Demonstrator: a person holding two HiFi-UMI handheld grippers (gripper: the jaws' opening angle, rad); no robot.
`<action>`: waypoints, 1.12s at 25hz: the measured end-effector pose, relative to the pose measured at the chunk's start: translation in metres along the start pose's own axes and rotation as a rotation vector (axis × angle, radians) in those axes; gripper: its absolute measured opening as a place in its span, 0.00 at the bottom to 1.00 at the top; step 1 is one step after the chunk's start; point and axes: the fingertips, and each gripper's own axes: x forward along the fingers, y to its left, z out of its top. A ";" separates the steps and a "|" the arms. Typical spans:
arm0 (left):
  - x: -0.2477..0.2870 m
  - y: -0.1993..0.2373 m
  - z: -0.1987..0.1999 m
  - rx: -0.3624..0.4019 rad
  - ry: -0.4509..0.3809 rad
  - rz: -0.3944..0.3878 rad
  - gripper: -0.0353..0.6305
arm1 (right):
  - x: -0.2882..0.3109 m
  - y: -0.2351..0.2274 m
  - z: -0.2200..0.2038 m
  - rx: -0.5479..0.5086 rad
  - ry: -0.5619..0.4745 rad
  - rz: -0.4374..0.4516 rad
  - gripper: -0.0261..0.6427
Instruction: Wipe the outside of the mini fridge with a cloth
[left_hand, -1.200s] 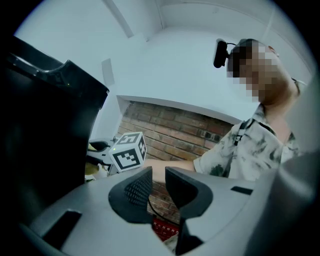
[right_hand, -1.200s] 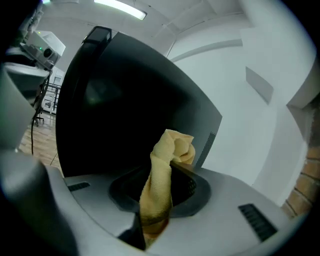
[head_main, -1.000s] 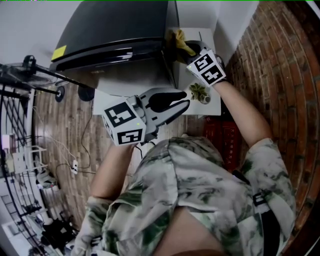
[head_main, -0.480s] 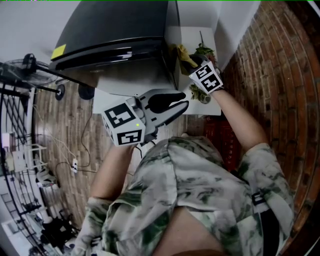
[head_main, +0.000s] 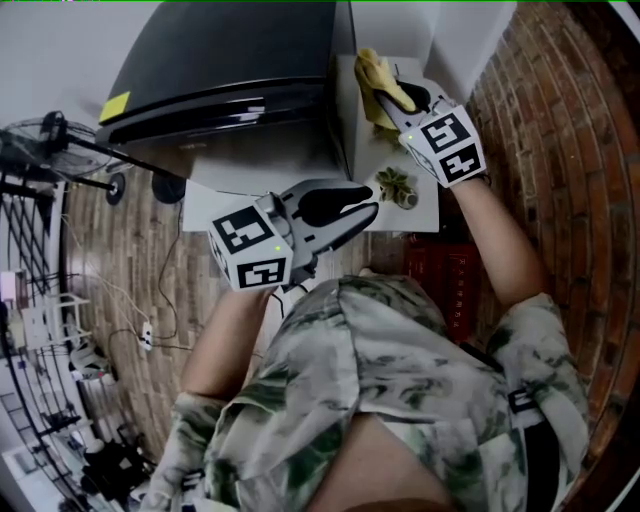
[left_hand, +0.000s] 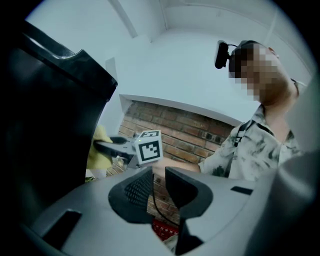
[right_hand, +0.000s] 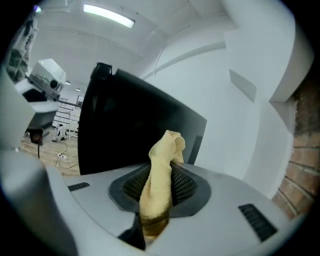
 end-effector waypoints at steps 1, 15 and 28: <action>0.000 0.000 -0.001 -0.001 0.000 -0.002 0.16 | -0.007 -0.001 0.016 -0.017 -0.026 -0.005 0.19; -0.006 -0.003 -0.004 -0.006 -0.003 0.001 0.16 | -0.036 0.043 0.082 -0.131 -0.151 0.038 0.19; -0.009 -0.001 -0.011 -0.026 -0.001 0.026 0.16 | -0.009 0.082 -0.008 -0.161 -0.028 0.099 0.19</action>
